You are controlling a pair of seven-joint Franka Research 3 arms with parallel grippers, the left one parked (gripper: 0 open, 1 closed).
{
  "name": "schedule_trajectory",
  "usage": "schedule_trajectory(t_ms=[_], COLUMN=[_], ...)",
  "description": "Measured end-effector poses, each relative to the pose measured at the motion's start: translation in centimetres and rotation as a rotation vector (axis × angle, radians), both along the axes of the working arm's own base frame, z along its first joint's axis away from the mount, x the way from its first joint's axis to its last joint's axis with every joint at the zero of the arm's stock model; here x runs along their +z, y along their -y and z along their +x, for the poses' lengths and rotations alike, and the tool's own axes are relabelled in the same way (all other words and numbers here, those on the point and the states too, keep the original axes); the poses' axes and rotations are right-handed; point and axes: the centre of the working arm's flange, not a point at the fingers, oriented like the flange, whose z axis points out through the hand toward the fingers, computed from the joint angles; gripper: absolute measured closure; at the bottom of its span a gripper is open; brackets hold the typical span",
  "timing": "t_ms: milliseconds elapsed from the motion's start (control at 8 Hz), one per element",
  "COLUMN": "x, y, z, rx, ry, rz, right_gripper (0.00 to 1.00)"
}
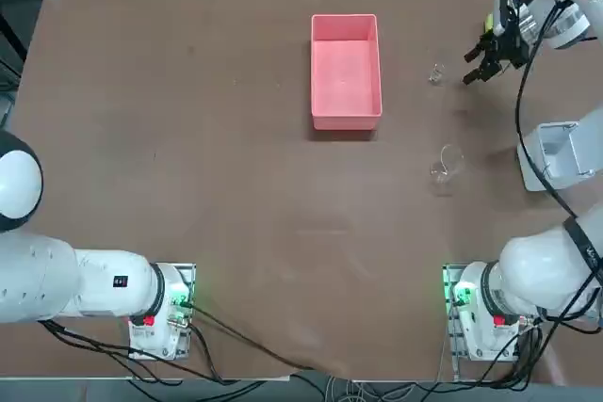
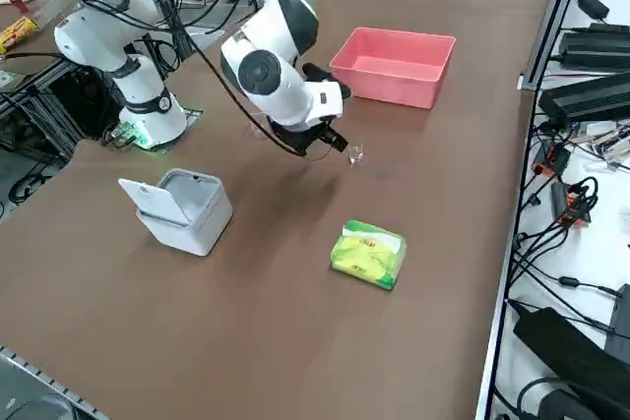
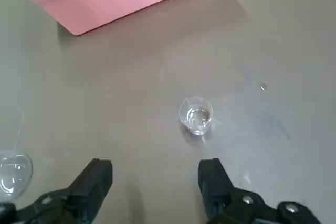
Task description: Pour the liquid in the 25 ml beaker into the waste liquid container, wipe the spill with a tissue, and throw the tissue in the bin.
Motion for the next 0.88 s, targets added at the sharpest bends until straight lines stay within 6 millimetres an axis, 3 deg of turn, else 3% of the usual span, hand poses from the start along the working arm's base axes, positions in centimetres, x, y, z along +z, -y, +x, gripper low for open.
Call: schedule_trajectory(t_ms=[875], x=[-6.0], y=[1.5], z=[1.1], rx=[0.079], ry=[0.039], rz=[0.108], right_gripper=[0.00])
